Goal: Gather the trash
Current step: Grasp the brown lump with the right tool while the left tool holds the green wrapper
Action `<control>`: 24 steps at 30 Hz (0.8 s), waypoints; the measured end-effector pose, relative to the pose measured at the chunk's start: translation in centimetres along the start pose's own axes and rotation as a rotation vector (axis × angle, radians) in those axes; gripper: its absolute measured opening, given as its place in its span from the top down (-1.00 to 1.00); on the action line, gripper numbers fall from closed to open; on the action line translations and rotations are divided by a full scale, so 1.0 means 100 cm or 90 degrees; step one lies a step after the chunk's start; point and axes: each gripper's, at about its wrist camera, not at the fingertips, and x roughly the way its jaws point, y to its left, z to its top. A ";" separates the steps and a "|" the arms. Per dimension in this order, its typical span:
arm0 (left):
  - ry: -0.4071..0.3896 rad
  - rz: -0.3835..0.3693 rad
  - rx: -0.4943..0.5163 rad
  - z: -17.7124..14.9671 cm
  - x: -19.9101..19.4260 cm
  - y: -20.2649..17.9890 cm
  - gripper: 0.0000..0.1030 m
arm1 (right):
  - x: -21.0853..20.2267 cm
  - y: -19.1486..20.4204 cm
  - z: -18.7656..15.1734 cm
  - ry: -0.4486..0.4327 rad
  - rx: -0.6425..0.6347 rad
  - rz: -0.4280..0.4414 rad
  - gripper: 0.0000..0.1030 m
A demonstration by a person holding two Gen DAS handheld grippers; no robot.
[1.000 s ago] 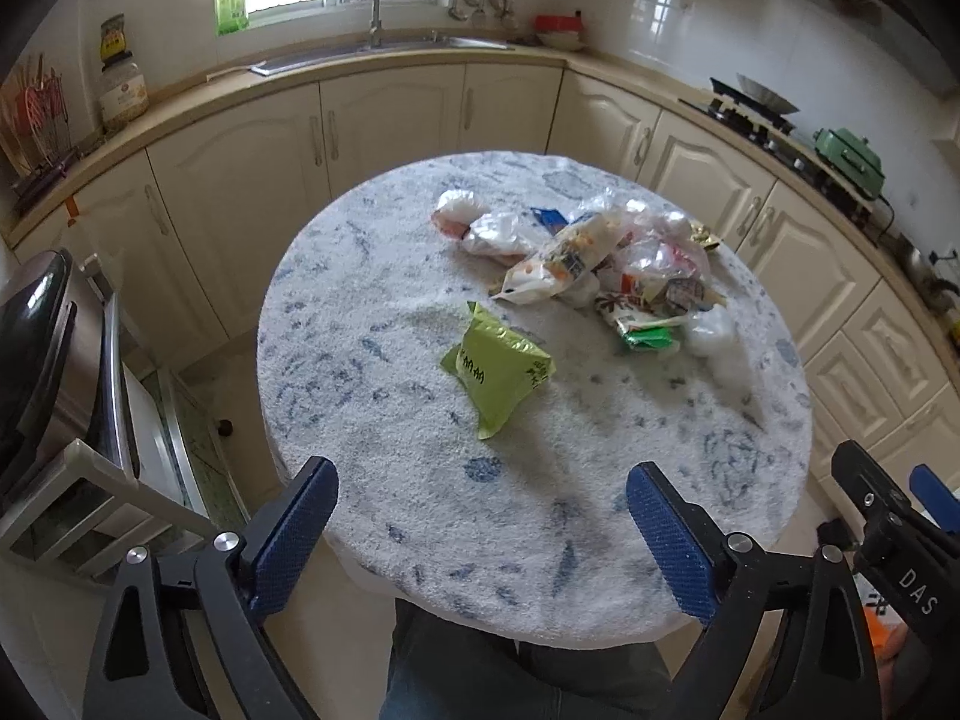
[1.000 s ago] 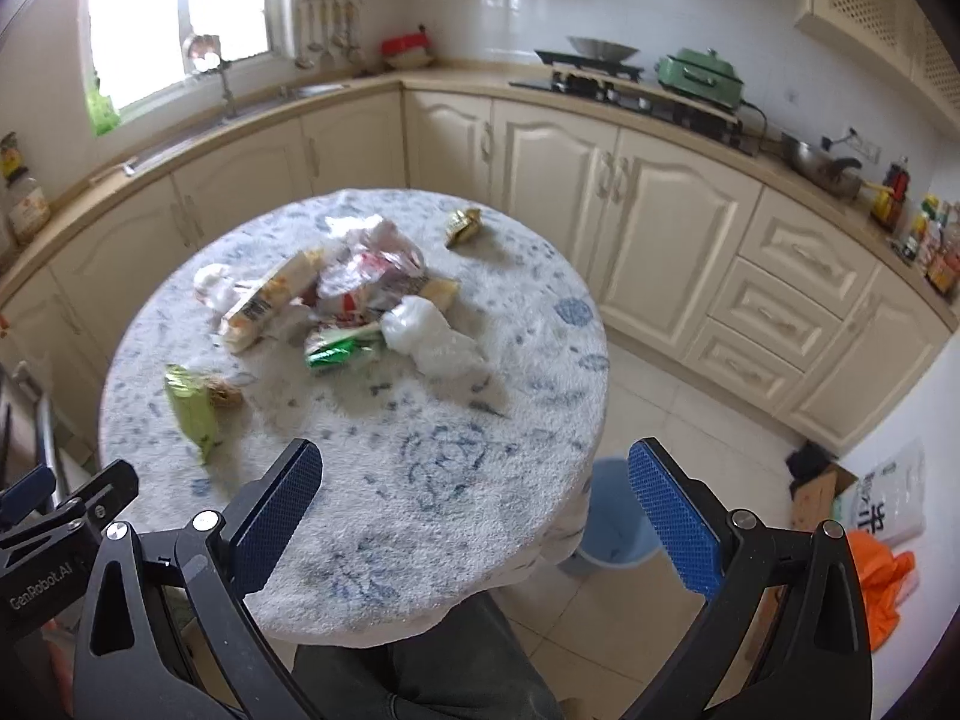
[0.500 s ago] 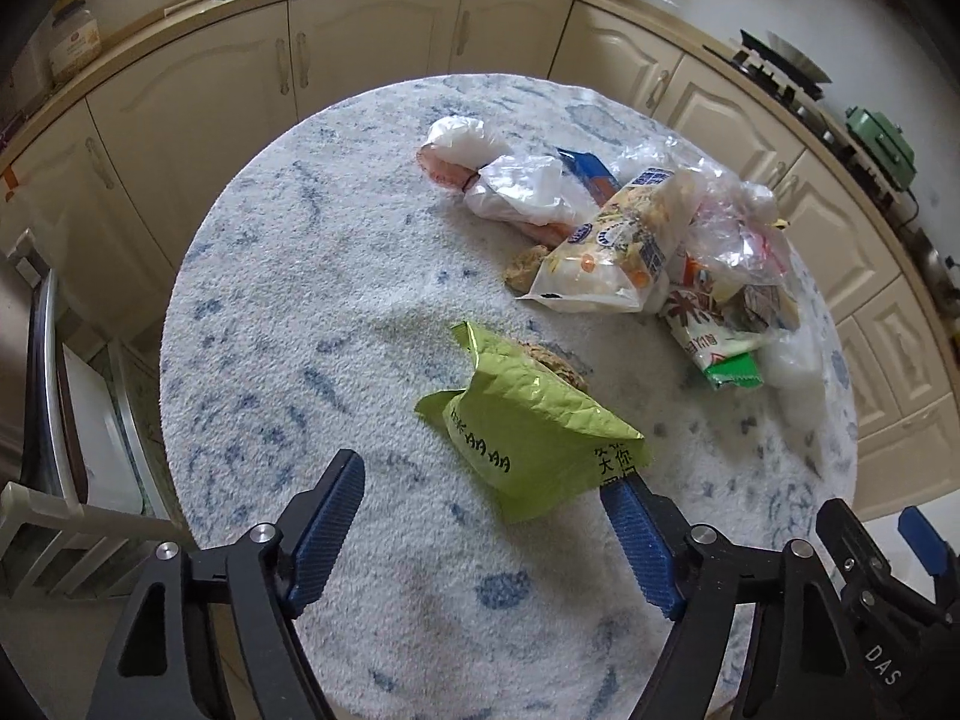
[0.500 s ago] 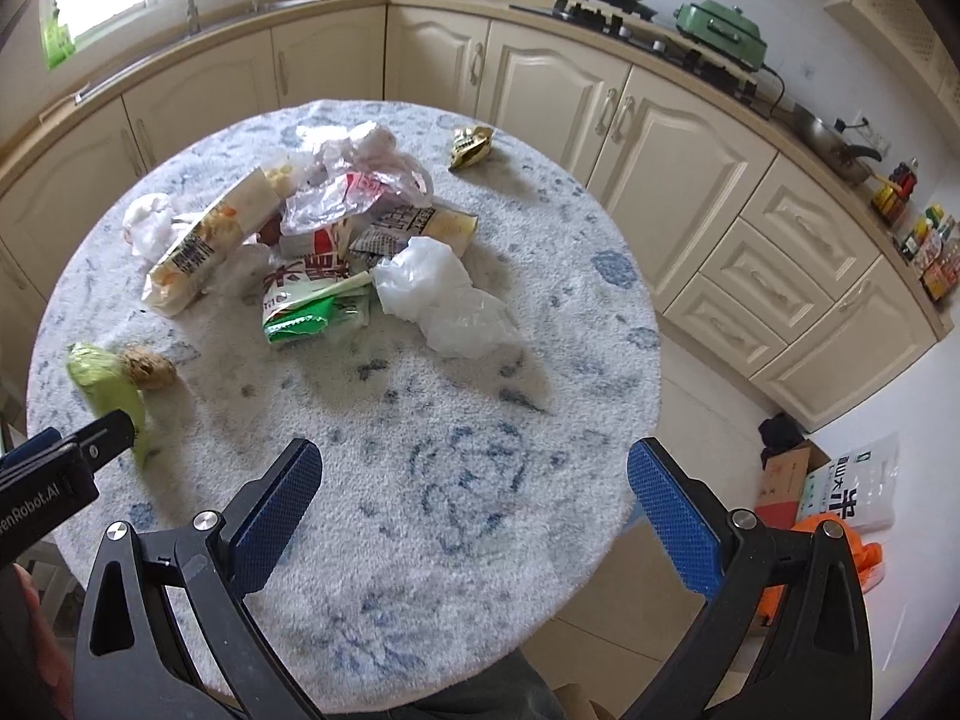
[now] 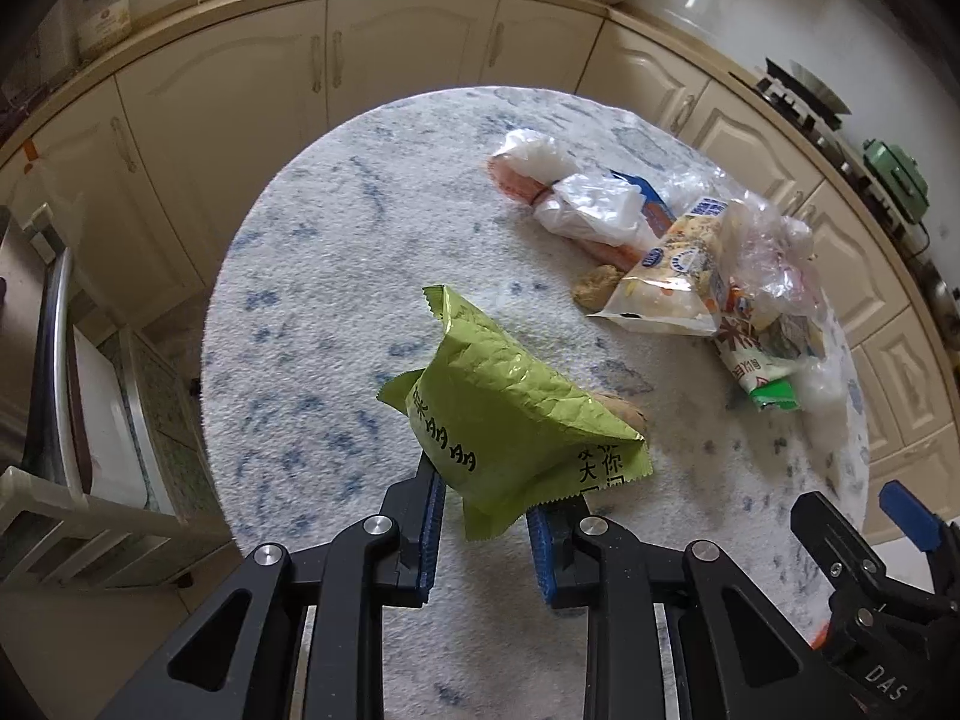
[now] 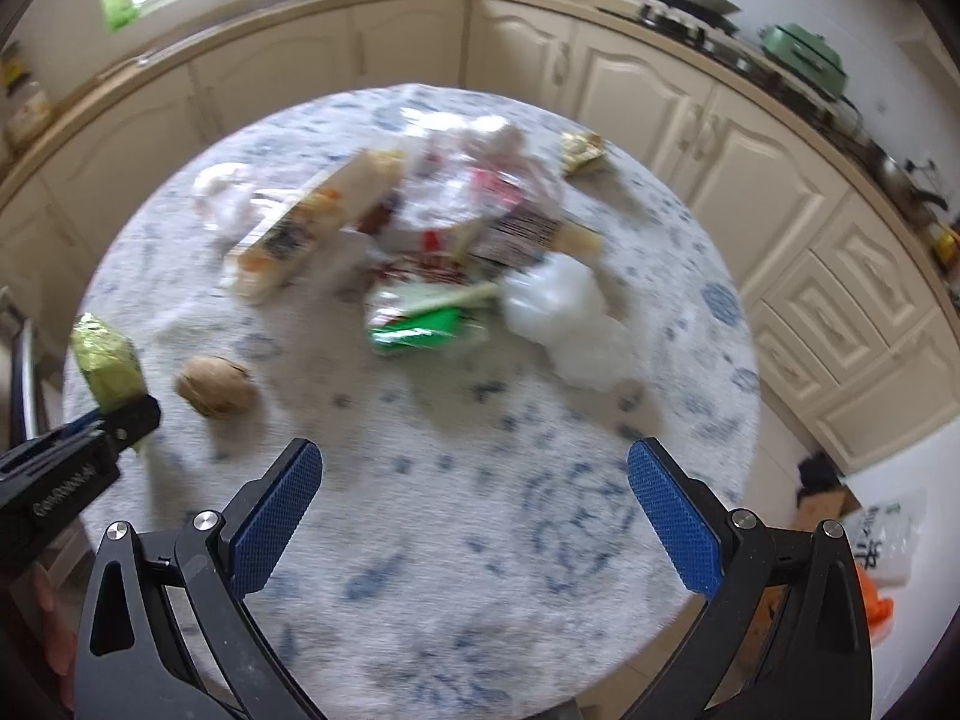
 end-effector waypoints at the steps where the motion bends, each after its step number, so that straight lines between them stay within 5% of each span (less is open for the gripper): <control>1: -0.004 0.003 -0.002 -0.001 -0.001 0.003 0.59 | -0.003 0.009 0.001 -0.006 -0.018 0.026 -1.00; 13: -0.023 0.063 -0.074 -0.013 -0.026 0.043 0.59 | 0.039 0.079 0.022 0.024 -0.145 0.214 -0.99; 20: -0.006 0.070 -0.084 -0.011 -0.021 0.043 0.59 | 0.076 0.089 0.025 0.054 -0.117 0.225 -0.84; 21: 0.001 0.068 -0.085 -0.010 -0.017 0.044 0.59 | 0.073 0.088 0.024 0.038 -0.116 0.223 -0.77; 22: 0.006 0.065 -0.086 -0.009 -0.013 0.044 0.59 | 0.072 0.089 0.023 0.035 -0.122 0.213 -0.48; 23: 0.009 0.063 -0.086 -0.009 -0.011 0.044 0.59 | 0.069 0.088 0.021 0.025 -0.129 0.193 0.07; 24: 0.011 0.062 -0.086 -0.008 -0.007 0.043 0.59 | 0.067 0.085 0.021 0.026 -0.128 0.200 0.10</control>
